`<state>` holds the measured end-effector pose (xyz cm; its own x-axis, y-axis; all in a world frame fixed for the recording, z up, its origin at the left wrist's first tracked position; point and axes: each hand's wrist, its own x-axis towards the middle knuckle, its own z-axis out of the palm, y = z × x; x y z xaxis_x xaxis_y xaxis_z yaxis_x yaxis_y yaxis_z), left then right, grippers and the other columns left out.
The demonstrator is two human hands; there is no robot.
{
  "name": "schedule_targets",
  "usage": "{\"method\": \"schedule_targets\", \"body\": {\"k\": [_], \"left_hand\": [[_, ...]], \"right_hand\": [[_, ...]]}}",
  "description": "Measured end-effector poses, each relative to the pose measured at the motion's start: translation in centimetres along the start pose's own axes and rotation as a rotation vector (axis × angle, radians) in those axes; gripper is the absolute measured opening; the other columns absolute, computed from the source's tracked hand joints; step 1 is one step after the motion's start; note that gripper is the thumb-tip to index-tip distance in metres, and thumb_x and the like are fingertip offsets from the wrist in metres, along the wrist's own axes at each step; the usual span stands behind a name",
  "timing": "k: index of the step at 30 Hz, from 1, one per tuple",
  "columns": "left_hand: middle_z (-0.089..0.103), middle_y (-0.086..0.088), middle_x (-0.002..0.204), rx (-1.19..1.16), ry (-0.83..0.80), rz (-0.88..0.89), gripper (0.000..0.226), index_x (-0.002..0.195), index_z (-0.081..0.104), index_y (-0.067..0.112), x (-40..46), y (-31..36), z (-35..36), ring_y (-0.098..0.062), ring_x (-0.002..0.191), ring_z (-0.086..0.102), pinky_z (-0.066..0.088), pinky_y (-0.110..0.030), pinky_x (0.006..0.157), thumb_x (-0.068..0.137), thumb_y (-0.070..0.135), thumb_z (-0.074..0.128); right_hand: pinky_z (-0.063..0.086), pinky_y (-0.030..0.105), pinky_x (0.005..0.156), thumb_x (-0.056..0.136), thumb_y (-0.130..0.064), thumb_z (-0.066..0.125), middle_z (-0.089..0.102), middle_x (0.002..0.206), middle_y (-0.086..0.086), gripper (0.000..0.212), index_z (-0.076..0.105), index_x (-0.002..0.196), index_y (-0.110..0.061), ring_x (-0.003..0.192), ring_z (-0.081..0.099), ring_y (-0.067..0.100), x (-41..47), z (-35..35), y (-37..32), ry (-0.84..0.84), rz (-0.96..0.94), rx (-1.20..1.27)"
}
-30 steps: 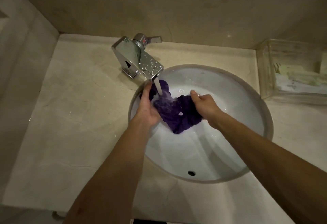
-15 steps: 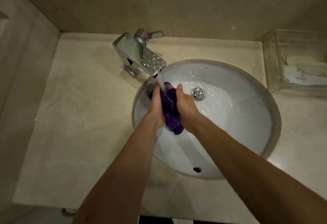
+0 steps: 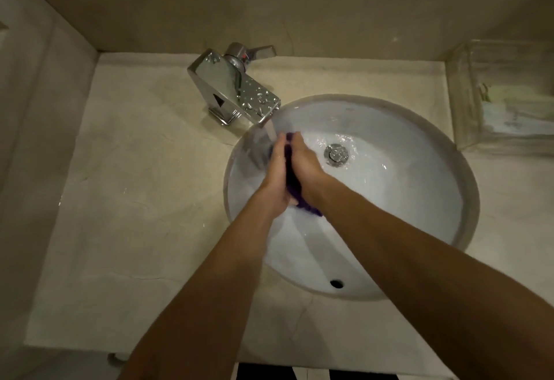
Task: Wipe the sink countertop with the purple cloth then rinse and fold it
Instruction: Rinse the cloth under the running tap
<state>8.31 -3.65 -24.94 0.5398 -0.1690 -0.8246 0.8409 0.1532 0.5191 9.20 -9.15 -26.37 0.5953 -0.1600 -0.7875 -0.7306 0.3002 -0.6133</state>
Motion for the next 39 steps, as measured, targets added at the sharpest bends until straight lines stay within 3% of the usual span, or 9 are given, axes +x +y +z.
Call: {"method": "schedule_targets", "body": {"k": [3,6,11,19,23,27,31,34,39], "left_hand": [[0.045,-0.006,0.155,-0.027,0.022,0.02,0.068,0.15,0.044,0.02,0.3,-0.6,-0.8,-0.03,0.143,0.041,0.037,-0.044,0.11,0.1,0.064,0.03],[0.069,-0.006,0.125,-0.107,0.046,-0.001,0.064,0.125,0.066,0.021,0.0,-0.3,-1.5,-0.027,0.112,0.064,0.051,-0.042,0.084,0.095,0.07,0.037],[0.072,-0.002,0.107,-0.071,0.053,0.044,0.069,0.12,0.068,0.022,-0.1,0.2,-2.0,-0.021,0.097,0.066,0.051,-0.045,0.083,0.093,0.075,0.033],[0.072,0.007,0.1,0.029,0.071,-0.01,0.049,0.1,0.069,0.033,-0.4,-1.4,-1.2,-0.012,0.092,0.065,0.054,-0.039,0.076,0.095,0.07,0.037],[0.07,0.005,0.114,-0.044,-0.011,-0.017,0.054,0.118,0.066,0.035,-1.1,-2.4,0.5,-0.017,0.107,0.063,0.054,-0.047,0.087,0.092,0.074,0.038],[0.071,-0.003,0.114,-0.092,0.071,0.012,0.066,0.118,0.069,0.02,-0.2,-0.4,0.0,-0.02,0.1,0.066,0.048,-0.035,0.103,0.088,0.074,0.045],[0.069,0.0,0.114,-0.007,0.018,-0.024,0.065,0.129,0.063,0.027,-1.0,-0.7,0.6,-0.019,0.102,0.061,0.051,-0.04,0.086,0.092,0.074,0.039],[0.066,-0.006,0.129,-0.054,0.019,-0.01,0.07,0.135,0.06,0.022,-1.1,-0.4,0.4,-0.019,0.114,0.06,0.047,-0.038,0.098,0.091,0.073,0.041],[0.07,-0.004,0.105,0.06,-0.002,-0.003,0.06,0.119,0.066,0.022,-0.6,0.0,-0.3,-0.022,0.11,0.063,0.048,-0.034,0.092,0.095,0.07,0.038]], "right_hand": [[0.056,0.044,0.099,0.101,-0.055,0.049,0.071,0.118,0.009,0.05,0.055,0.135,-0.019,0.107,0.069,0.026,-0.7,-0.4,2.1,-0.092,-0.074,-0.131],[0.061,0.033,0.077,0.103,-0.047,0.053,0.074,0.087,0.008,0.038,0.068,0.096,-0.013,0.081,0.072,0.024,0.4,-2.6,1.7,-0.021,-0.174,-0.23],[0.054,0.05,0.091,0.104,-0.059,0.032,0.069,0.088,0.021,0.07,0.065,0.083,-0.001,0.095,0.068,0.038,1.1,-3.7,1.5,0.1,-0.313,-0.589],[0.052,0.034,0.101,0.107,-0.054,0.03,0.072,0.114,-0.005,0.049,0.066,0.131,-0.031,0.109,0.068,0.016,-0.2,-2.3,2.0,-0.022,-0.253,-0.029],[0.057,0.051,0.096,0.101,-0.065,0.033,0.076,0.1,0.015,0.057,0.067,0.103,-0.019,0.096,0.074,0.033,1.7,-1.5,1.0,-0.004,-0.035,0.026],[0.054,0.047,0.103,0.103,-0.059,0.036,0.076,0.101,0.002,0.049,0.067,0.093,-0.023,0.104,0.071,0.025,1.0,-0.7,3.5,-0.051,-0.056,0.046],[0.058,0.046,0.095,0.104,-0.058,0.035,0.074,0.096,0.007,0.049,0.065,0.09,-0.022,0.097,0.072,0.029,1.4,-0.8,1.0,-0.017,-0.032,0.066],[0.057,0.046,0.095,0.105,-0.056,0.035,0.073,0.092,0.007,0.05,0.064,0.089,-0.019,0.098,0.071,0.03,1.3,-0.5,1.1,0.009,-0.024,0.003],[0.055,0.054,0.098,0.096,-0.066,0.039,0.075,0.094,0.007,0.055,0.069,0.097,-0.02,0.098,0.072,0.031,0.5,0.2,1.4,-0.032,-0.014,0.057]]}}
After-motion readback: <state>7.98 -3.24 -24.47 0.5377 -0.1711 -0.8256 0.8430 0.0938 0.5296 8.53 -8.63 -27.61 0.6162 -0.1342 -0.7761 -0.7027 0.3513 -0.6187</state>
